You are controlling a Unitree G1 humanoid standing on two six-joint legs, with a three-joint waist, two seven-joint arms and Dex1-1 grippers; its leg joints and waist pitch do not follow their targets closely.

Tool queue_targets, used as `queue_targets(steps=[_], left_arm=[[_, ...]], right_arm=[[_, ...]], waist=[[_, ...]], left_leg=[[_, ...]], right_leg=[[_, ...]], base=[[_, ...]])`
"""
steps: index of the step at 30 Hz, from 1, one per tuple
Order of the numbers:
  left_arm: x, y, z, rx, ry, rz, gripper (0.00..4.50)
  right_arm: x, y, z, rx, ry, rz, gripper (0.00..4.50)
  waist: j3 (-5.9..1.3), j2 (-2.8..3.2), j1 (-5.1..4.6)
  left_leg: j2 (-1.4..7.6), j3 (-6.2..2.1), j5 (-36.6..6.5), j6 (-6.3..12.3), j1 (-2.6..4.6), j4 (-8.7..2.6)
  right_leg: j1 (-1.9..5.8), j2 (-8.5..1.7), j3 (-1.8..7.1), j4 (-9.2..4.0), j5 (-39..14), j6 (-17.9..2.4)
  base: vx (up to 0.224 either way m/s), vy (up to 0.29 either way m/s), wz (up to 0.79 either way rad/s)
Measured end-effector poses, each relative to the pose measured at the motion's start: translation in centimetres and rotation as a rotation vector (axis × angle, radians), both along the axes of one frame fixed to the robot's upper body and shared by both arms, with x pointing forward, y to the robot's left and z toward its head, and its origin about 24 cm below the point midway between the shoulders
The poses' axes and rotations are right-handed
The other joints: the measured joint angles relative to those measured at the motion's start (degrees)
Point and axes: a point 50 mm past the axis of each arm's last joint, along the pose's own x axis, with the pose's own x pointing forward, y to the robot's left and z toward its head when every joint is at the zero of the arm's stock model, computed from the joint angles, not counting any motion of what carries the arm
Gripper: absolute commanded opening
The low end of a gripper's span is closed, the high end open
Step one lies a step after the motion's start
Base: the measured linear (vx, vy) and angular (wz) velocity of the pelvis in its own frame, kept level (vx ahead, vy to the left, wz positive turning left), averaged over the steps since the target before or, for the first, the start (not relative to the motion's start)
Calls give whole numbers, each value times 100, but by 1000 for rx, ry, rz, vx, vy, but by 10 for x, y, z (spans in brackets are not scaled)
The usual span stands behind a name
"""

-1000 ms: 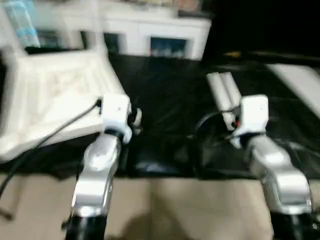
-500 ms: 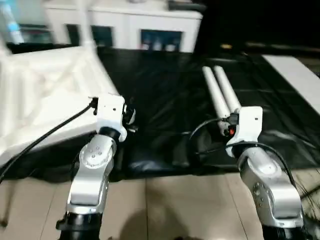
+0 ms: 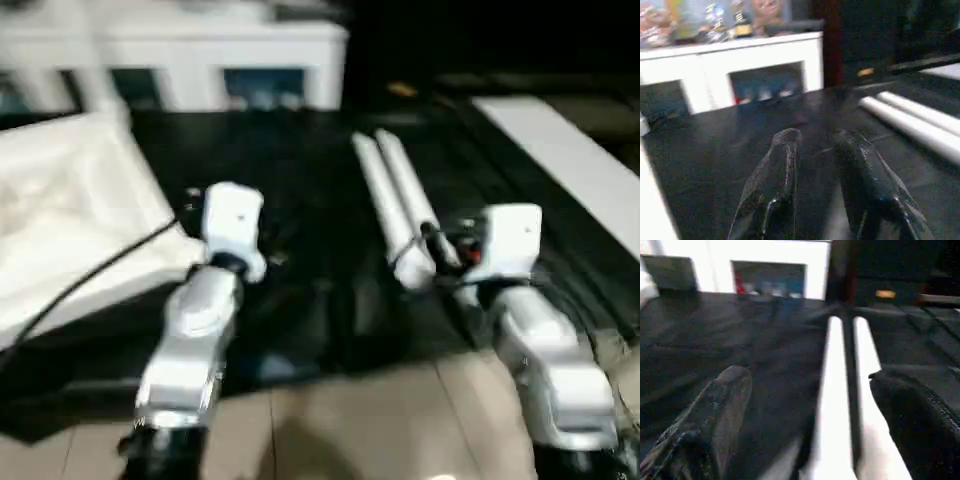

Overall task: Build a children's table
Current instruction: Rotate table base, then pick table leg

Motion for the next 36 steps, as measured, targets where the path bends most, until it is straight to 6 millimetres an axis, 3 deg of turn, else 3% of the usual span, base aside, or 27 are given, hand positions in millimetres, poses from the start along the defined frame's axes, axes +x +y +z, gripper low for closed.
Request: queue_targets(steps=[1, 2, 3, 4, 5, 6, 7, 8, 9, 10, 11, 12, 13, 14, 16, 18, 21, 26, 36], left_arm=[[0, 0, 1, 0, -5, -1, 140], [-1, -3, 3, -3, -11, -8, 140], [-1, -10, 2, -13, -5, -28, 140], [-2, -17, 0, -18, 4, -55, 140], [-3, -20, -2, -19, 15, -61, 140], [-3, -18, -2, -26, 18, -60, 140], [-3, -17, 0, -26, 16, -58, 140], [-4, -12, 1, -19, 10, -47, 140], [-5, -4, -1, -9, 18, -29, 140], [-5, 4, -3, -3, 29, -12, 140], [-5, 6, -2, -5, 27, -25, 146], [-5, 6, -2, -4, 27, -37, 146], [-6, 6, -1, -5, 28, -58, 146], [-6, 4, -2, -2, 31, -96, 146], [-8, -3, -1, 16, 31, -181, 146], [-11, -12, -2, 48, 52, -301, 146], [-19, -11, -1, 124, 85, -463, 146], [-24, -8, -3, 151, 164, -616, 146], [-32, -9, 11, 206, 245, -857, 227]], right_arm=[[-1, 1, 0, -18, 0, 24, 420], [-2, 0, -1, -45, 4, 48, 420], [-4, -4, -3, -67, 15, 46, 420], [-4, -8, -6, -84, 30, 36, 420], [-4, -9, -7, -82, 36, 36, 420], [-4, -5, -7, -62, 38, 43, 420], [-4, -2, -6, -41, 35, 51, 420], [-3, 4, -5, 1, 34, 63, 420], [-2, 15, -3, 34, 34, 99, 420], [-2, 21, -2, 53, 36, 129, 420], [-2, 20, -1, 66, 46, 142, 435], [0, 18, 1, 72, 51, 143, 435], [2, 16, 3, 86, 57, 137, 435], [4, 10, 4, 81, 69, 119, 435], [9, 3, 3, 49, 92, 85, 435], [15, -4, 0, 10, 125, 36, 435], [26, -10, -5, -28, 188, -28, 435], [40, -15, -12, -51, 265, -50, 435], [66, -17, -33, -77, 473, -40, 450]], waist=[[-28, -58, -49], [-76, -178, -162], [-80, -176, -165], [-74, -166, -124], [-80, -136, -121], [-87, -81, -107], [-94, 4, -57], [-82, 115, 6], [-84, 109, 14], [-85, 109, 12], [-99, 85, 91], [-103, 68, 107], [-114, 25, 110], [-115, -1, 118], [-108, -20, 175], [-100, -29, 150], [-91, -22, 58], [-88, -17, 9], [-80, -4, -18]], left_leg=[[-78, -67, -37, 35, 0, -4], [-260, -221, -121, 231, -136, 96], [-267, -253, -200, 805, -285, 353], [-250, -267, -188, 1080, -464, 640], [-241, -239, -138, 1028, -664, 798], [-196, -231, 14, 789, -838, 585], [-98, -229, 198, 586, -860, 145], [69, -271, 515, 108, -807, 83], [56, -297, 475, 107, -798, 169], [24, -313, 447, 124, -795, 200], [-51, -320, 450, 119, -790, 198], [-111, -317, 452, 116, -789, 192], [-189, -302, 457, 108, -788, 189], [-209, -267, 473, 89, -779, 172], [-153, -202, 557, 44, -773, 65], [-69, -86, 613, 15, -730, -34], [30, 40, 632, -23, -673, -60], [79, 64, 640, -38, -674, -60], [108, 100, 641, -39, -700, -65]], right_leg=[[-101, -133, 48, 54, 66, 117], [-41, -293, 147, -136, 65, 623], [13, -286, 119, -158, -3, 604], [95, -289, 71, -233, -19, 593], [204, -307, -82, -349, -15, 594], [346, -295, -256, -468, -37, 588], [445, -228, -399, -506, -87, 580], [480, -96, -413, -368, -205, 590], [357, -95, -304, -126, -244, 573], [219, -93, -118, 72, -193, 561], [56, -112, 192, 60, -66, 700], [-42, -181, 368, -103, 56, 816], [-119, -272, 491, -290, 132, 957], [-137, -305, 559, -257, 198, 999], [-152, -288, 544, -292, 258, 942], [-145, -283, 528, -341, 307, 850], [-116, -283, 504, -362, 347, 821], [-127, -292, 443, -376, 347, 821], [-197, -301, 422, -401, 362, 794]], base=[[184, -22, 12], [161, -26, 50], [161, -26, 50], [184, -40, 66], [181, -54, 45], [181, -54, 45], [71, -56, 48], [62, -29, 18], [62, -29, 18], [132, 16, 0], [4, 72, 9], [4, 72, 9], [-154, 74, 12], [-107, 4, 11], [-79, -23, 7], [-99, -51, 1], [-114, -23, 0], [-93, -3, -3], [-31, 1, -3]])
